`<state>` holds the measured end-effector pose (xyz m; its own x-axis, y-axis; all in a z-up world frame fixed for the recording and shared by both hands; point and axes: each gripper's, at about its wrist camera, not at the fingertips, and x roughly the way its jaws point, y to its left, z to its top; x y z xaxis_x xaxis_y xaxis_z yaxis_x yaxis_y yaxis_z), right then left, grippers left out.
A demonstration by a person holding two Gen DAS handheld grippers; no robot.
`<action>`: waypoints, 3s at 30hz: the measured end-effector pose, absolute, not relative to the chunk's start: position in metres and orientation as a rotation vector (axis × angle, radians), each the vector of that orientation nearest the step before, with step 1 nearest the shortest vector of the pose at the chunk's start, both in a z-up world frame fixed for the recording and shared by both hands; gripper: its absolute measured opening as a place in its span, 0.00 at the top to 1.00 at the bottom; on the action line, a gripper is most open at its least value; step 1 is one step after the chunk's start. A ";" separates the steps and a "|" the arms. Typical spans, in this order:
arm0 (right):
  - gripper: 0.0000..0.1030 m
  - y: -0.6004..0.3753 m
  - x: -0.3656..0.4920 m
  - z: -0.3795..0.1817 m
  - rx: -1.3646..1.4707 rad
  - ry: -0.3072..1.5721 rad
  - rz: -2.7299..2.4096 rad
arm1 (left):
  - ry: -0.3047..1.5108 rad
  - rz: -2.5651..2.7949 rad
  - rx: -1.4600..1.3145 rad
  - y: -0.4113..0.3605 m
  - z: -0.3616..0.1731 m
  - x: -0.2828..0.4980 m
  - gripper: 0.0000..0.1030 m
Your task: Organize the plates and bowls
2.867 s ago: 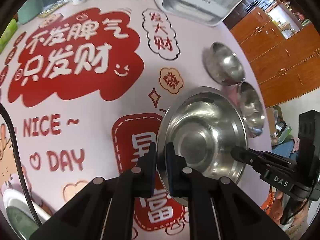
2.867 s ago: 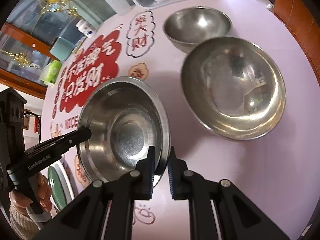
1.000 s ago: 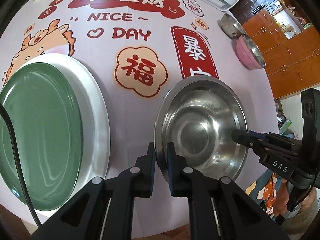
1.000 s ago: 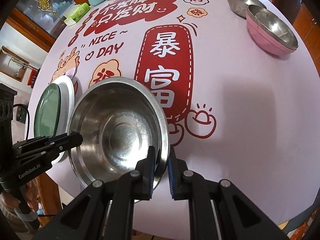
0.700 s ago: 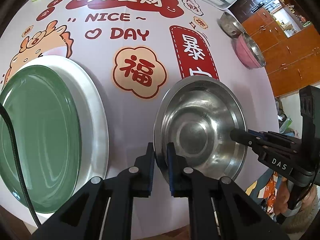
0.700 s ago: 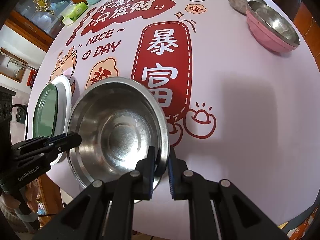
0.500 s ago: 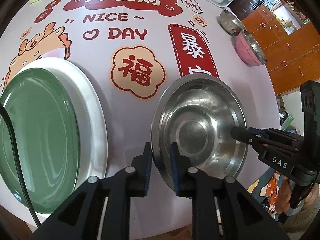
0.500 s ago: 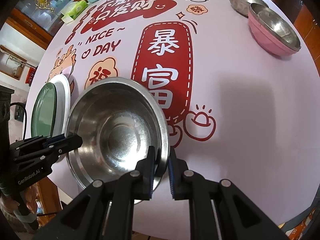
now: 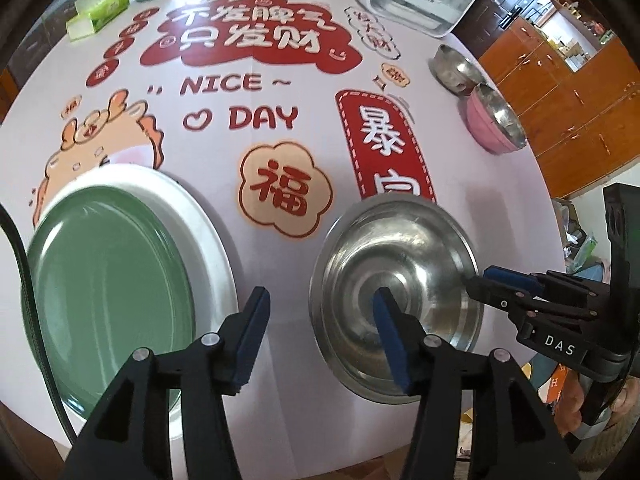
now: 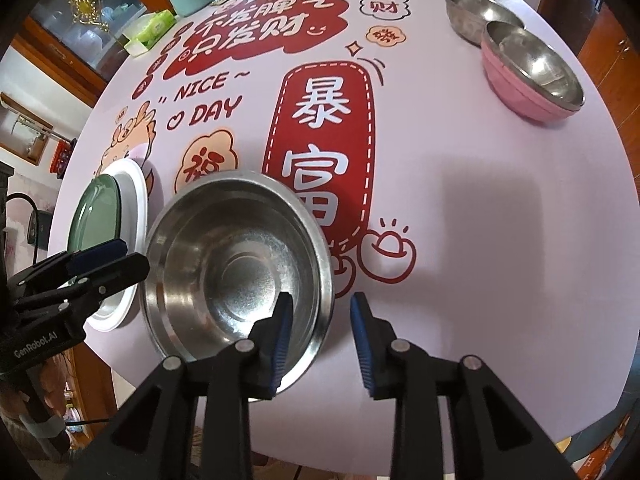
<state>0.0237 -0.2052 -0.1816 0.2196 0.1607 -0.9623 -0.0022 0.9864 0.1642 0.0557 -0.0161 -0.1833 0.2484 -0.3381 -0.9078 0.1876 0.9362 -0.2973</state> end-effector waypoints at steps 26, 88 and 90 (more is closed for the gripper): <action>0.71 -0.199 -0.028 -0.091 0.162 1.146 0.081 | 0.997 -0.437 -0.031 -0.032 -0.057 0.025 0.20; 0.93 -0.482 0.192 -0.186 0.423 1.329 -0.103 | 1.394 -0.480 0.017 -0.337 -0.204 0.292 0.92; 0.93 -0.481 0.190 -0.183 0.431 1.326 -0.096 | 1.387 -0.482 0.017 -0.336 -0.200 0.290 0.92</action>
